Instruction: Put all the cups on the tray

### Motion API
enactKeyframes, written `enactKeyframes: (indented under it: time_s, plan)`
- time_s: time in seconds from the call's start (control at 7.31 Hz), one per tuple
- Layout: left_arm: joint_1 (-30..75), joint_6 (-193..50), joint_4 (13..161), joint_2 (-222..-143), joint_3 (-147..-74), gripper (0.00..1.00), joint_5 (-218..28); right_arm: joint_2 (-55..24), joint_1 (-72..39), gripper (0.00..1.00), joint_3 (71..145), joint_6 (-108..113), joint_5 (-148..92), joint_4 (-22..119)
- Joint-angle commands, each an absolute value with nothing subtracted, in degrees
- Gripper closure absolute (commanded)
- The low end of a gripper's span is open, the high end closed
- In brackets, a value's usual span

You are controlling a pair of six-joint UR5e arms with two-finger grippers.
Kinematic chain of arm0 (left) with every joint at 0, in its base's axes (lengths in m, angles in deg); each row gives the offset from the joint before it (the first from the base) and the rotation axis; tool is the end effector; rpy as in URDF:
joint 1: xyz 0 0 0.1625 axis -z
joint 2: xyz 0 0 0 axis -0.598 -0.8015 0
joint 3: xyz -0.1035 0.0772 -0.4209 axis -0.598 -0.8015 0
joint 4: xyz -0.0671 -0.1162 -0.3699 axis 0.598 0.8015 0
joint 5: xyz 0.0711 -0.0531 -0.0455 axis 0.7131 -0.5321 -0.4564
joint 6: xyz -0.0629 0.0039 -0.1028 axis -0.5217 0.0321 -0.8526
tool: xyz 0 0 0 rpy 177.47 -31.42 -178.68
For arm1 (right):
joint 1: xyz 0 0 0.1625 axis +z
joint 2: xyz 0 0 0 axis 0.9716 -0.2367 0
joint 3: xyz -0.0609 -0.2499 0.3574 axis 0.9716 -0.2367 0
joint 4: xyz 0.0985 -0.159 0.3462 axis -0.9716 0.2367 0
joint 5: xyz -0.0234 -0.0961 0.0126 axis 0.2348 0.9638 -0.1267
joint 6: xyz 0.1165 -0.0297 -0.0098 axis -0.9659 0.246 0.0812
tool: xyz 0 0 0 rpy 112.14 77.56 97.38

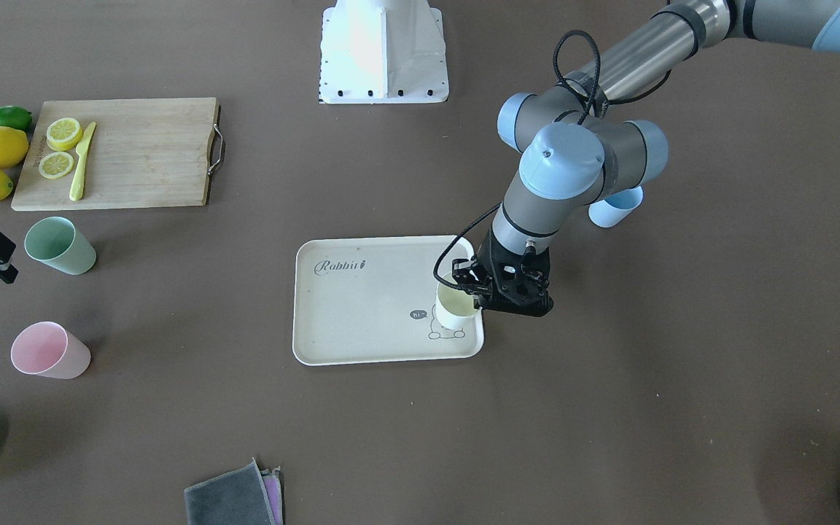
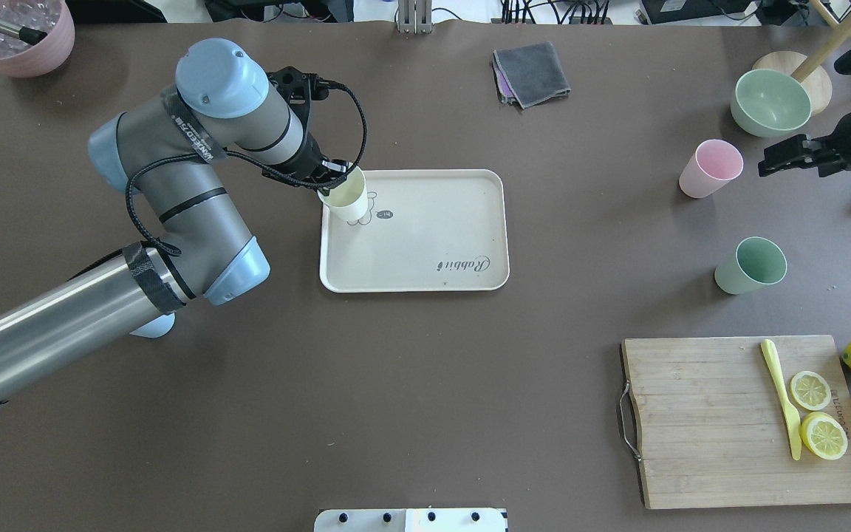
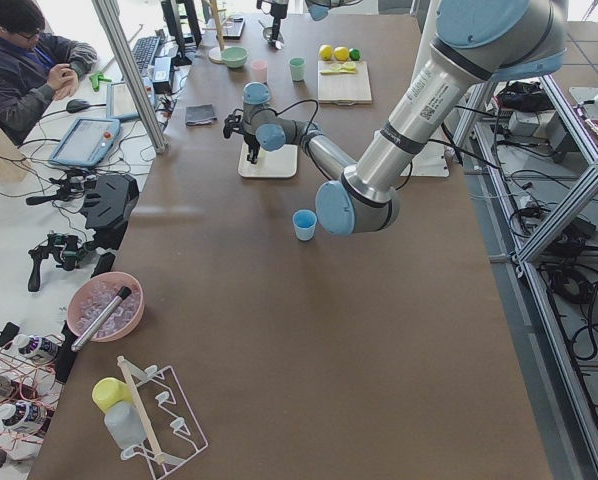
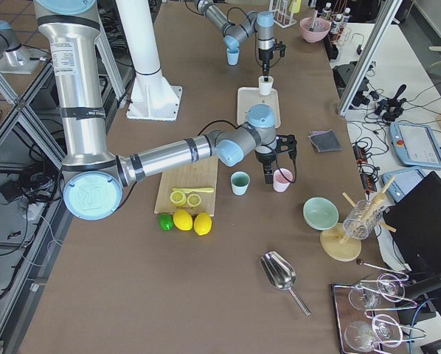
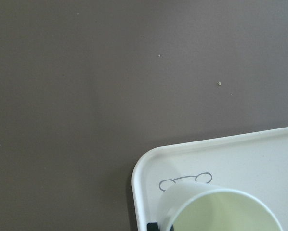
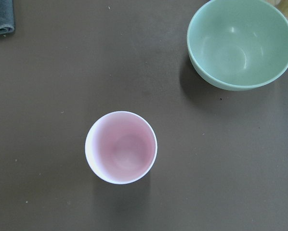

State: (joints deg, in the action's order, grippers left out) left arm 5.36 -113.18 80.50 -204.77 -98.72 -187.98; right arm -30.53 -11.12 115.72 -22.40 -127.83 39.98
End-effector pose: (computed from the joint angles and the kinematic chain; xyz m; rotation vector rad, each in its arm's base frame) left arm 0.5073 -0.5702 0.2907 0.2217 0.9382 0.0540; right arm -0.1640 -0.5155 0.5177 0.2354 -0.8163 0.0781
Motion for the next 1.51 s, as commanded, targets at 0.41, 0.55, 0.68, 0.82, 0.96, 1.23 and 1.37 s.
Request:
enactKeyframes:
  time_s: [0.41, 0.55, 0.68, 0.82, 0.96, 1.23, 1.37]
  plan:
    - [8.06, -112.52, 80.63, -204.43, -101.48, 0.00, -186.10, -29.85, -11.62, 0.00, 115.36, -22.20, -127.74, 40.09]
    - [13.14, -109.90, 78.71, -202.86, -102.97, 0.00, -192.31, -28.63, -11.71, 0.00, 114.14, -21.76, -127.83, 40.35]
    - [18.15, -102.05, 73.47, -199.19, -107.95, 0.00, -196.29, -26.44, -11.88, 0.00, 111.34, -21.75, -127.74, 40.26]
    - [21.94, -92.31, 68.37, -194.98, -113.04, 0.00, -197.46, -23.38, -11.89, 0.00, 107.31, -21.41, -127.83, 40.00]
    - [25.81, -82.99, 67.71, -190.32, -114.83, 0.00, -197.82, -21.43, -12.23, 0.00, 103.79, -21.23, -127.74, 39.91]
    - [27.34, -77.89, 68.50, -186.94, -114.94, 0.00, -197.73, -20.18, -12.85, 0.05, 100.69, -19.56, -126.08, 39.83]
    - [27.34, -77.88, 68.58, -186.94, -114.94, 0.00, -197.65, -20.01, -13.55, 0.07, 100.59, -19.56, -124.24, 40.00]
